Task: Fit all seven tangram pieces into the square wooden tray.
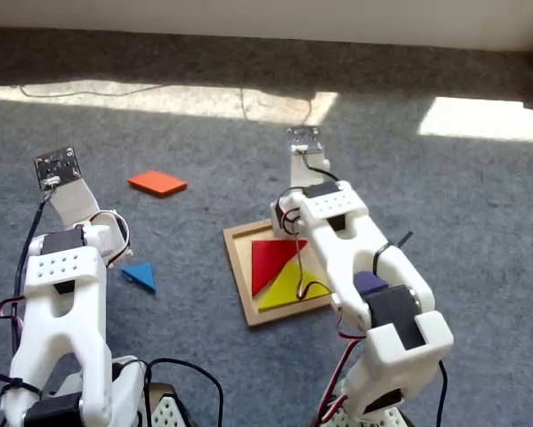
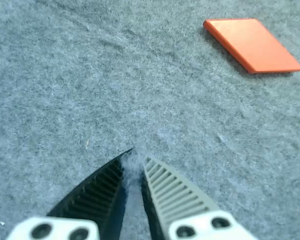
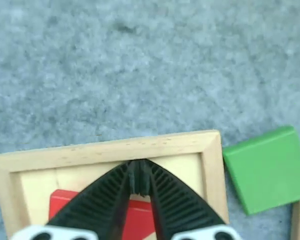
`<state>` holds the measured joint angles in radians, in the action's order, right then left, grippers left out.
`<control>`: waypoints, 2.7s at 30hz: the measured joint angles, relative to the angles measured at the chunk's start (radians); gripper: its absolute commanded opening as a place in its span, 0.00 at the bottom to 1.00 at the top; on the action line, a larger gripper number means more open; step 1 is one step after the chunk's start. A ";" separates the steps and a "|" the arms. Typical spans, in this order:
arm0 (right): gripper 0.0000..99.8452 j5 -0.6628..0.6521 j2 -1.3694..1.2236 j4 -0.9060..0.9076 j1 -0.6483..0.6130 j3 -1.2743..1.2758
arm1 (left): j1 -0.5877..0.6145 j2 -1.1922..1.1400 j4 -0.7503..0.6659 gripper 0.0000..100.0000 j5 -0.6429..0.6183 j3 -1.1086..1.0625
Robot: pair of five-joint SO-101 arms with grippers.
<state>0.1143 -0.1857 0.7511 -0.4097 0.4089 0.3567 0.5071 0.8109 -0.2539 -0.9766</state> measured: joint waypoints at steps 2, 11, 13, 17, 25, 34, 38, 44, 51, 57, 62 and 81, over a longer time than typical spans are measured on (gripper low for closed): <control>0.01 0.000 -0.002 0.000 -0.002 -0.006 | 0.000 0.000 0.000 0.01 0.000 0.000; 0.01 0.002 0.304 0.101 -0.003 0.066 | 0.000 0.000 0.000 0.01 0.000 0.000; 0.01 0.002 0.394 0.141 -0.003 0.117 | 0.000 0.000 0.000 0.01 0.000 0.000; 0.01 0.002 0.563 0.186 -0.002 0.253 | 0.000 0.000 0.000 0.01 0.000 0.000; 0.01 -0.126 0.776 0.192 0.117 0.497 | 0.000 0.000 0.000 0.01 0.000 0.000; 0.01 -0.215 0.697 0.192 0.209 0.546 | 0.000 0.000 0.000 0.01 0.000 0.000; 0.01 -0.215 0.606 0.149 0.215 0.548 | 0.000 0.000 0.000 0.01 0.000 0.000; 0.01 -0.215 0.529 0.081 0.212 0.575 | 0.000 0.000 0.000 0.01 0.000 0.000; 0.01 -0.216 0.520 0.052 0.124 0.597 | 0.000 0.000 0.000 0.01 0.000 0.000; 0.01 -0.216 0.519 0.069 0.020 0.597 | 0.000 0.000 0.000 0.01 0.000 0.000; 0.01 -0.212 0.519 0.138 -0.043 0.597 | 0.000 0.000 0.000 0.01 0.000 0.000; 0.09 -0.094 1.105 0.427 0.034 0.614 | -0.008 0.000 0.049 0.03 0.229 0.066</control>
<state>0.0207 0.9191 1.1776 -0.3759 1.0226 0.3491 0.5071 0.8600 -0.0253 -0.9106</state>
